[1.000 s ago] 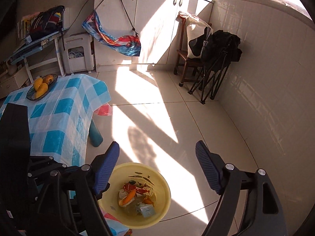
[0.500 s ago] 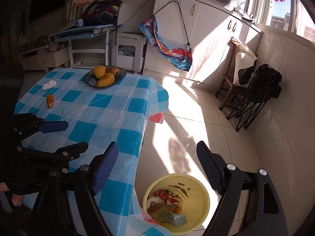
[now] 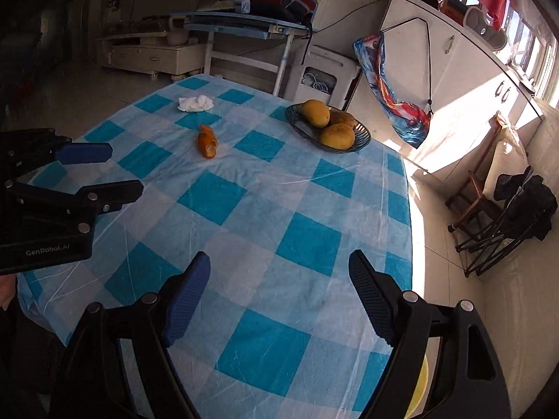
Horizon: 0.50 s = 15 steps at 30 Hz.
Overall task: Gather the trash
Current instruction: 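Move both tools back over the table toward the orange peel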
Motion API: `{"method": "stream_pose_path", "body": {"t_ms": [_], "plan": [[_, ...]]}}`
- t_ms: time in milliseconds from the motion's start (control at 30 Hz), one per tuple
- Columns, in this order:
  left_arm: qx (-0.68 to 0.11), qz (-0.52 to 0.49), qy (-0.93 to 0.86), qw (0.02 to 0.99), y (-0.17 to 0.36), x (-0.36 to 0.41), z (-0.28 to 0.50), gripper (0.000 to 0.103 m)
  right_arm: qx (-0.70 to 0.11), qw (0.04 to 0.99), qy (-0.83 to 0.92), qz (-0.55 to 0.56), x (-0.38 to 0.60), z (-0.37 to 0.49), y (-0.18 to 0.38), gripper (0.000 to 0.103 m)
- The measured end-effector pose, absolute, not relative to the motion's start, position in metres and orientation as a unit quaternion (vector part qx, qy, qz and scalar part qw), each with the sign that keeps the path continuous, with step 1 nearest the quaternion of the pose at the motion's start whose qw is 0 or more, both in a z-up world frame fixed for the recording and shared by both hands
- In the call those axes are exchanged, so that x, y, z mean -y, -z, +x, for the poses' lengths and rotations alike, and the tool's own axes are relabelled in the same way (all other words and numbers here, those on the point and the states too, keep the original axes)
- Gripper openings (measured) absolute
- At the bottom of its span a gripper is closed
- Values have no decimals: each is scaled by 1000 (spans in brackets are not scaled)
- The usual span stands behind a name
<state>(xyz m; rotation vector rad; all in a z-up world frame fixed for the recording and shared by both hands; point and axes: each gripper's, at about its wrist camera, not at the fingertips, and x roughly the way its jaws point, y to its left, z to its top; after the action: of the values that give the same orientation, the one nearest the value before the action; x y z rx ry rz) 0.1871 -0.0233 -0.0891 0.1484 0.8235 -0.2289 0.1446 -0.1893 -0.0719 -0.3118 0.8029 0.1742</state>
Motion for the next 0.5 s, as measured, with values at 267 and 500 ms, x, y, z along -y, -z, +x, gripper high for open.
{"method": "stream_pose_path", "body": {"t_ms": [267, 500], "plan": [[-410, 32, 79, 908, 105, -36, 204, 60, -381, 904, -96, -169, 155, 159, 80, 78], [-419, 0, 63, 906, 116, -60, 215, 60, -376, 903, -113, -175, 134, 170, 86, 78]]}}
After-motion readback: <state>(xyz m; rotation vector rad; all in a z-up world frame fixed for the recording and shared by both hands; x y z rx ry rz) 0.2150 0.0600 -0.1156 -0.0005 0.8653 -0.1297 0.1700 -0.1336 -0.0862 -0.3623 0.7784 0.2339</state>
